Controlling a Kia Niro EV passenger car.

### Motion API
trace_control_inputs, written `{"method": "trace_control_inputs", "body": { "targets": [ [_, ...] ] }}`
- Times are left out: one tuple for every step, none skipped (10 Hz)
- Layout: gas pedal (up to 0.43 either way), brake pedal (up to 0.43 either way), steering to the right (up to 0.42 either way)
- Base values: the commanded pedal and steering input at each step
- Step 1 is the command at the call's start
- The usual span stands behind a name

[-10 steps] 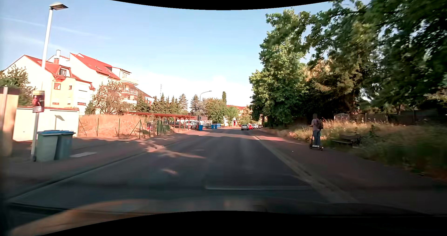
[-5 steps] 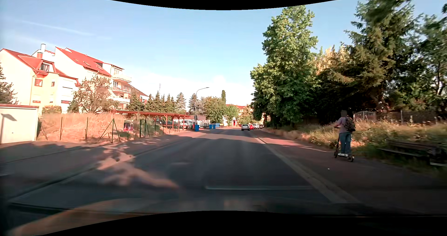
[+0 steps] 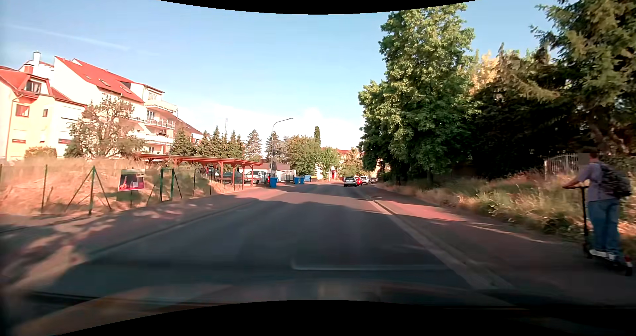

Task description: Follow the waypoints while adhering to traffic rules and regulations

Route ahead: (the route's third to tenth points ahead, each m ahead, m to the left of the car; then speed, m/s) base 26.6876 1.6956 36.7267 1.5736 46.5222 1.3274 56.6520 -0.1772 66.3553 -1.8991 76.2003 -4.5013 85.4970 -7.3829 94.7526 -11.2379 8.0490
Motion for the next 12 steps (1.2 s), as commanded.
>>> {"method": "trace_control_inputs", "body": {
  "targets": [
    [0.028, 0.0, 0.005],
    [0.028, 0.0, 0.006],
    [0.028, 0.0, 0.005],
    [0.028, 0.0, 0.004],
    [0.028, 0.0, 0.004],
    [0.028, 0.0, 0.003],
    [0.028, 0.0, 0.002],
    [0.028, 0.0, 0.001],
    [0.028, 0.0, 0.001],
    [0.028, 0.0, 0.001],
    [0.028, 0.0, 0.0],
    [0.028, 0.0, -0.001]
  ]
}}
